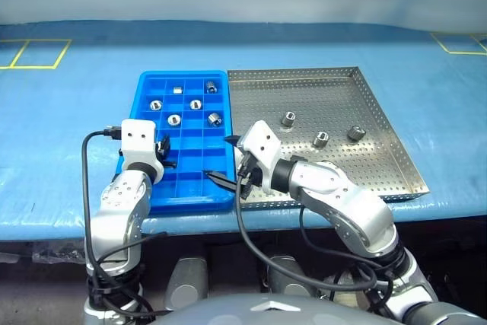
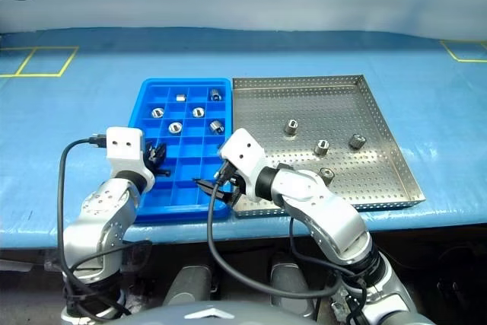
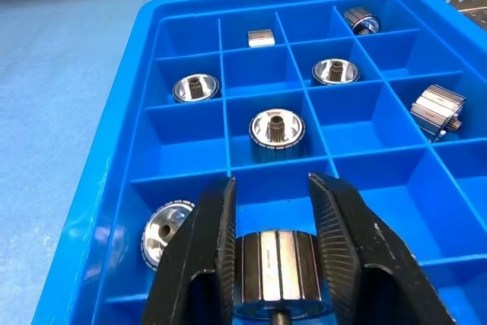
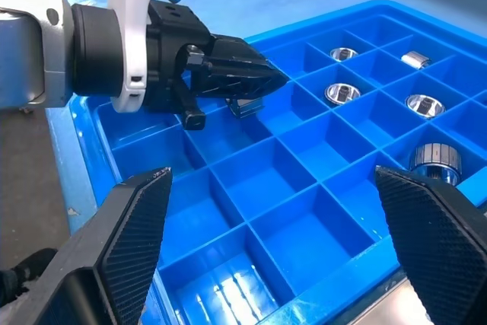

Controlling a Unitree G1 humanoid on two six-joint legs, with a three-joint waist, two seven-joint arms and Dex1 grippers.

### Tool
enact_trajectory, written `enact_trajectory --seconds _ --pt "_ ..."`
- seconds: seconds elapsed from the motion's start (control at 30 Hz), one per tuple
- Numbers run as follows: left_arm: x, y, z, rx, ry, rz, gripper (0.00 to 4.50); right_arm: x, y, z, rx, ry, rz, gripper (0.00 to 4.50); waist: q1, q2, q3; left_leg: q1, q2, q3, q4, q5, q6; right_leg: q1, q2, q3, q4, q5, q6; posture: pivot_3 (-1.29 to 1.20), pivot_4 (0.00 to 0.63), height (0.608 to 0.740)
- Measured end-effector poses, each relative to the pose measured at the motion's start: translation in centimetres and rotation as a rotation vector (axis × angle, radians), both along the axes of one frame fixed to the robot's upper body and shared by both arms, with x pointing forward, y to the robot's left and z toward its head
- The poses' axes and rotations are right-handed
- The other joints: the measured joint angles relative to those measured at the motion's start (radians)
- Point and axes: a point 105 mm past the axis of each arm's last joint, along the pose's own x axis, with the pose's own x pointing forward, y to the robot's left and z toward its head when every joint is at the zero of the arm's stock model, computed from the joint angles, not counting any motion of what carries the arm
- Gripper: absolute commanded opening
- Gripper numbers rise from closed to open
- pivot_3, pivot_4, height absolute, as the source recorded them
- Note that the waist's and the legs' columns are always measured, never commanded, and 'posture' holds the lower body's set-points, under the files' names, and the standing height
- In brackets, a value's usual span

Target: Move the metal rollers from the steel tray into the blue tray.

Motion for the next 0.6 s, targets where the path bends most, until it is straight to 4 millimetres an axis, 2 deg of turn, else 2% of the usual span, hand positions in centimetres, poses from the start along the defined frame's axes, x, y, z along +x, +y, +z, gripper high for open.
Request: enact_trajectory --seconds 0.17,0.23,0.47,0.57,0.6 --pt "-0.7 -0.2 -0.6 0.000 0.034 0.001 1.61 0.0 -0.2 -0.3 0.000 0.012 -0.010 4.50 -0.001 0.000 -0.001 0.001 0.000 0.000 0.000 0.000 0.000 0.001 -0.001 0.000 -0.001 0.000 0.000 0.03 0.150 0.740" --pt "-1.3 -0.3 -2.1 -0.012 0.105 0.005 1.61 0.0 -0.2 -0.3 0.000 0.013 -0.012 4.50 -0.003 -0.001 0.000 -0.001 0.000 0.000 0.000 0.000 0.000 0.000 0.000 0.000 0.000 0.000 0.000 0.04 0.150 0.740" --pt "-1.2 -0.4 -2.1 -0.009 0.117 0.010 1.61 0.0 -0.2 -0.3 0.003 0.013 -0.018 4.50 -0.002 -0.001 0.000 -0.001 0.000 -0.001 0.000 0.000 0.000 -0.001 0.000 -0.001 -0.001 0.000 0.000 0.03 0.150 0.740" --pt "-1.2 -0.5 -2.1 -0.012 0.117 0.005 2.15 0.1 -0.3 -0.3 0.003 0.012 -0.021 4.50 -0.003 -0.001 0.000 -0.001 0.000 -0.001 0.000 0.000 0.000 -0.001 -0.001 -0.001 -0.001 0.000 0.000 0.03 0.150 0.740" --pt "-1.2 -0.8 -2.0 -0.025 0.115 -0.006 2.45 0.1 -0.3 -0.3 0.003 0.011 -0.024 4.50 -0.002 -0.001 0.000 -0.001 0.000 -0.001 0.000 0.000 0.000 -0.001 -0.001 -0.001 -0.001 0.000 0.000 0.02 0.150 0.740"
